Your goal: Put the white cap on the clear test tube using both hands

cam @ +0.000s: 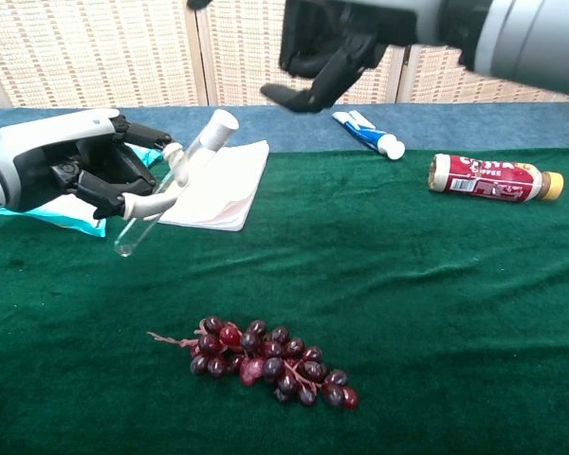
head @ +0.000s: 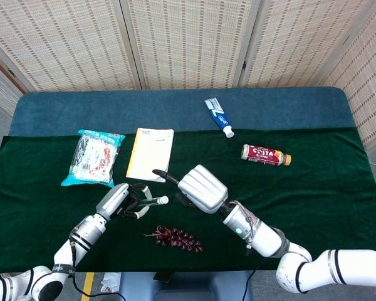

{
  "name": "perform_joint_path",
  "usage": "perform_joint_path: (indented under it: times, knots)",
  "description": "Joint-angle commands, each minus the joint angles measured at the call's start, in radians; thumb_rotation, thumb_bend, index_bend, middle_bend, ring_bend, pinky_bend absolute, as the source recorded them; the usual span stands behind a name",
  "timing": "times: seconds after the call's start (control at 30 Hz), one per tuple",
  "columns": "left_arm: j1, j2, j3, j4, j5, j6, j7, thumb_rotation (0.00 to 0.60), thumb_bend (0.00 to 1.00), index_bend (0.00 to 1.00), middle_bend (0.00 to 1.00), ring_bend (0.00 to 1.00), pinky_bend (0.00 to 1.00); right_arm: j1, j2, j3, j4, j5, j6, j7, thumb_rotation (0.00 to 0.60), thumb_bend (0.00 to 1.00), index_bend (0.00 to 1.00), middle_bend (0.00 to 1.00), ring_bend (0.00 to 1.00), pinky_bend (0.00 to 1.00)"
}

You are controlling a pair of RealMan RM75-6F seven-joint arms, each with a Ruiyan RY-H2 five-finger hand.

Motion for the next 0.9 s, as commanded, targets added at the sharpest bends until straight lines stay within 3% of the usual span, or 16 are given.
perform_joint_path:
  times: [0.03, 0.4, 0.9]
  knots:
    - [0.003, -0.003, 0.006, 0.027, -0.013, 0.034, 0.131, 0.6, 0.56, 0.68, 0.98, 0.91, 0.84, -0.035, 0.047, 0.003, -0.025, -0.021, 0.043, 0.013, 0.6, 0.52, 0.09, 1.0, 1.0, 1.0]
    - [-0.011, -0.153, 0.034, 0.14, -0.086, 0.137, 0.666, 0.6, 0.56, 0.68, 0.98, 0.91, 0.84, -0.137, 0.131, -0.036, -0.019, -0.066, 0.115, 0.091, 0.6, 0.52, 0.09, 1.0, 1.0, 1.0]
    - [-0.065, -0.289, 0.025, 0.216, -0.239, 0.109, 0.988, 0.6, 0.56, 0.63, 0.98, 0.9, 0.84, -0.211, 0.151, -0.063, 0.038, -0.093, 0.152, 0.127, 0.6, 0.52, 0.09, 1.0, 1.0, 1.0]
